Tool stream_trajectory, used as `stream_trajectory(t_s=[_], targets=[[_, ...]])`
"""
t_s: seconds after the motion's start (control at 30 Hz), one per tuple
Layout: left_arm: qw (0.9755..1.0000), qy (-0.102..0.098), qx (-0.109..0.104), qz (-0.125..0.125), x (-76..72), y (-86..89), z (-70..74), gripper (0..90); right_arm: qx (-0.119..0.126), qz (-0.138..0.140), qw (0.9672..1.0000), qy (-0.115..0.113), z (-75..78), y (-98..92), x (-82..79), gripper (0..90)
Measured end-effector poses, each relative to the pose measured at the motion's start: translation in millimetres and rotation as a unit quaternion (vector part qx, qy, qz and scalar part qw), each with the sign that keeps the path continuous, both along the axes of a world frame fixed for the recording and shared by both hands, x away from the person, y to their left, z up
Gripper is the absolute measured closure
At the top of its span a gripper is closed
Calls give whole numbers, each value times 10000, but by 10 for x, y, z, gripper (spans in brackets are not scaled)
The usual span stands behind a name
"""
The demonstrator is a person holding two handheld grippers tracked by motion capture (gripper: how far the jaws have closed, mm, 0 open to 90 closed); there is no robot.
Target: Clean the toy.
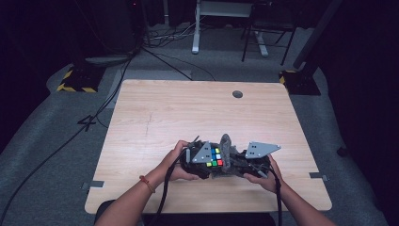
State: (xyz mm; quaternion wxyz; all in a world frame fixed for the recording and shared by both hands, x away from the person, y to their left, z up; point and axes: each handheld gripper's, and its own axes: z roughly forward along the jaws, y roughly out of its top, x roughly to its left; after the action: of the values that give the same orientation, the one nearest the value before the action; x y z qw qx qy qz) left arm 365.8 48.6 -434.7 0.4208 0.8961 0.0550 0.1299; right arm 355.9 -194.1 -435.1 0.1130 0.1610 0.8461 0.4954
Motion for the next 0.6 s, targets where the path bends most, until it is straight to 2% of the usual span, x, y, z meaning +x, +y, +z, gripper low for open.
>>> stream_trajectory(t_s=[0.1, 0.17, 0.23, 0.3, 0.4, 0.57, 0.6], targets=[[9998, 165, 40, -42, 18, -9, -41, 329, 167, 122, 9998, -50, 32, -11, -22, 761], [9998, 37, 206, -22, -6, -49, -66, 330, 183, 135, 9997, -123, 62, -1, -45, 761], [9993, -119, 364, 52, -21, -77, -72, 331, 25, 61, 9998, -173, 52, 19, -50, 762], [9994, -104, 329, 41, -19, -75, -64, 332, 3, 22, 9998, -189, 36, 18, -45, 761], [9992, -248, 315, 67, -33, -72, -28, 333, -114, -91, 9996, -241, 16, 28, -36, 760], [9993, -288, 211, 59, -54, -43, 29, 333, -445, -218, 9987, 75, -173, 86, 36, 760], [9994, -284, 177, 58, -55, -36, 39, 333, -435, -211, 9987, 144, -198, 90, 48, 760]])
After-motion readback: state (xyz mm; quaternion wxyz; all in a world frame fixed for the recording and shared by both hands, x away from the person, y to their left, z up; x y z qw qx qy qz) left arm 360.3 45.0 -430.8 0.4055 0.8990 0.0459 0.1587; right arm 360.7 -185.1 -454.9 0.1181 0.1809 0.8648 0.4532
